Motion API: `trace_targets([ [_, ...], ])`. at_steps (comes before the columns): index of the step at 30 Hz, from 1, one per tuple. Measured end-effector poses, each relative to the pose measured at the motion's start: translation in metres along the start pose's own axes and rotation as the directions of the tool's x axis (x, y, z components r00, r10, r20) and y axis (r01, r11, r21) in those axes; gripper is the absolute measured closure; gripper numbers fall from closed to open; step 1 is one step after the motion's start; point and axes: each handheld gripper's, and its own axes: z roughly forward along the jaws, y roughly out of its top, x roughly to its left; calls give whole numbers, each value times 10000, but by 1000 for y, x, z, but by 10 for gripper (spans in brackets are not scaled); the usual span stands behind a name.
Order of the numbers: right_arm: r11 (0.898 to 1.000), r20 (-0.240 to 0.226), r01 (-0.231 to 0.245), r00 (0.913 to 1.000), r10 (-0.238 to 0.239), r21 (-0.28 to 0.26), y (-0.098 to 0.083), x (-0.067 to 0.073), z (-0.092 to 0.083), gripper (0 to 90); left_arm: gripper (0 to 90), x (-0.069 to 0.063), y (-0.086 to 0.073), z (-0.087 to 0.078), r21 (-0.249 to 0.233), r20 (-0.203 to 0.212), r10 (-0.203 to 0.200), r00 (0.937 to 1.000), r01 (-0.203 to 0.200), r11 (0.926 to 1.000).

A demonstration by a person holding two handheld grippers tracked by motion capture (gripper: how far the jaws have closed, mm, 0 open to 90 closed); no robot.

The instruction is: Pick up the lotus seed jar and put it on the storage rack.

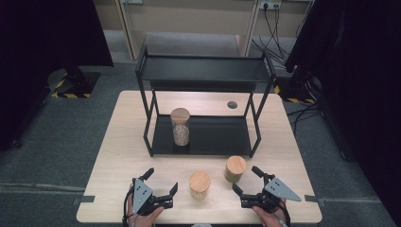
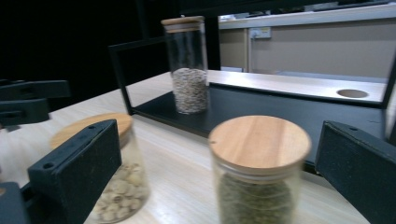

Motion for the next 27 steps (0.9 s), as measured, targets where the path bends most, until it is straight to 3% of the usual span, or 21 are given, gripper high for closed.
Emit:
trace_targets([
  [13,9995,-985,284,9948,-268,154,1,12,9,8,4,1,0,0,-5,-5,-98,10000,98,10000],
  [27,9941,-2088,847,9755,-690,672,2,24,41,9,4,2,-1,1,22,-71,-248,9997,248,9997],
])
